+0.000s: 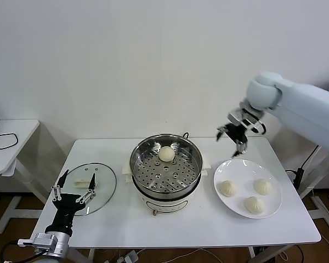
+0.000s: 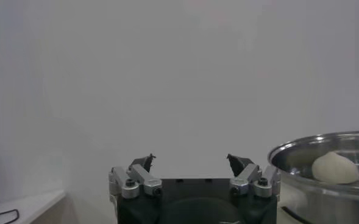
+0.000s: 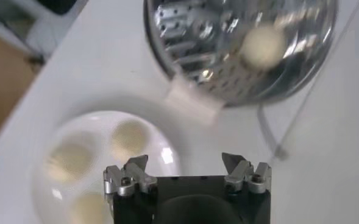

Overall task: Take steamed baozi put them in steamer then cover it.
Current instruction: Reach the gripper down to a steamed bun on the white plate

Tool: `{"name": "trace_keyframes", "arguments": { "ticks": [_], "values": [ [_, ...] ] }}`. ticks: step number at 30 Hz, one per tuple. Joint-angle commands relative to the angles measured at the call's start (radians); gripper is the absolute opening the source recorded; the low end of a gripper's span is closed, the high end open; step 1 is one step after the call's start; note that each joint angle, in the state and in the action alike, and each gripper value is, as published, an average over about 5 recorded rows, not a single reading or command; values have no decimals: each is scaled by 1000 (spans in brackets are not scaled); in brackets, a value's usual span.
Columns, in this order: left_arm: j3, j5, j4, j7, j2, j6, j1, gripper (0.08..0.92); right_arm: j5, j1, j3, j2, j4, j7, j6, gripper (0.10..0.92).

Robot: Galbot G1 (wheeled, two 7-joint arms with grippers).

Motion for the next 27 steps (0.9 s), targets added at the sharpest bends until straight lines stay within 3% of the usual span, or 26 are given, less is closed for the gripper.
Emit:
{"name": "trace_keyframes", "arguments": {
  "ticks": [1, 27],
  "values": [
    [13, 4, -3, -1, -1, -1, 0, 823, -13, -207, 90, -121, 16, 27, -149, 823],
    [25, 11, 36, -1, -2, -7, -16, 823, -139, -512, 296, 65, -194, 184, -160, 823]
  ]
}}
